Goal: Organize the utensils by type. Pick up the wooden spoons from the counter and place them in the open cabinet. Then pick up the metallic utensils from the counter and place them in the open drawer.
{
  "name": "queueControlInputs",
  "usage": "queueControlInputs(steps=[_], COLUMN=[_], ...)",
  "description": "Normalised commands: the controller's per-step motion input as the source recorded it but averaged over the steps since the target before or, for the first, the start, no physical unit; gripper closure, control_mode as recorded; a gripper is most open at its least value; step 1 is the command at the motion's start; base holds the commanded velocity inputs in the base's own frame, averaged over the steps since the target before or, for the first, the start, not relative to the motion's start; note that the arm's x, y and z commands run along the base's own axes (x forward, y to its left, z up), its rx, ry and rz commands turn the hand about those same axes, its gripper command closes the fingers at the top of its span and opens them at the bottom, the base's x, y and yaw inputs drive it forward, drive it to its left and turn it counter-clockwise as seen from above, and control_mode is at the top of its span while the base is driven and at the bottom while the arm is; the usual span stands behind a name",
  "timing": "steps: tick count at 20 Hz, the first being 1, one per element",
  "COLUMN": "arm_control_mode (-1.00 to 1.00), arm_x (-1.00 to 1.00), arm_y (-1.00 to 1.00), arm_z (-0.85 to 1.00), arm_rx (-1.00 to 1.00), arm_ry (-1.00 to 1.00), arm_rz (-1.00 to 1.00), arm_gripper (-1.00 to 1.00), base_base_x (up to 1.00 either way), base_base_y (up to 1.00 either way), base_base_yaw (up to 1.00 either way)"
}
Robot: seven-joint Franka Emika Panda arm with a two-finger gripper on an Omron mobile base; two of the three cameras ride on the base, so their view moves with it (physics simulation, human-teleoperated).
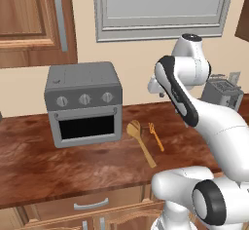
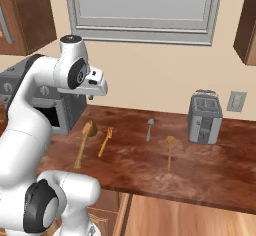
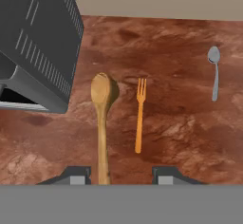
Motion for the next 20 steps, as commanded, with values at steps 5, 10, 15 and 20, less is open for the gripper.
queueControlInputs(steps=[5, 10, 15, 20], arm_control_mode=[-1.00, -1.00, -1.00, -1.00], arm_x=[-0.02, -0.17, -0.22, -0.23], arm_y=[-0.03, -0.26, -0.49, -0.61], arm_z=[-0.05, -0.22, -0.29, -0.30], arm_rx=[0.00, 0.00, -0.01, -0.04], arm_ry=[-0.01, -0.07, -0.04, 0.00], arm_rz=[0.00, 0.00, 0.00, 0.00], arm_gripper=[-1.00, -1.00, -1.00, -1.00], base_base_x=[0.00, 0.00, 0.00, 0.00], base_base_y=[0.00, 0.00, 0.00, 0.00], base_base_yaw=[0.00, 0.00, 0.00, 0.00])
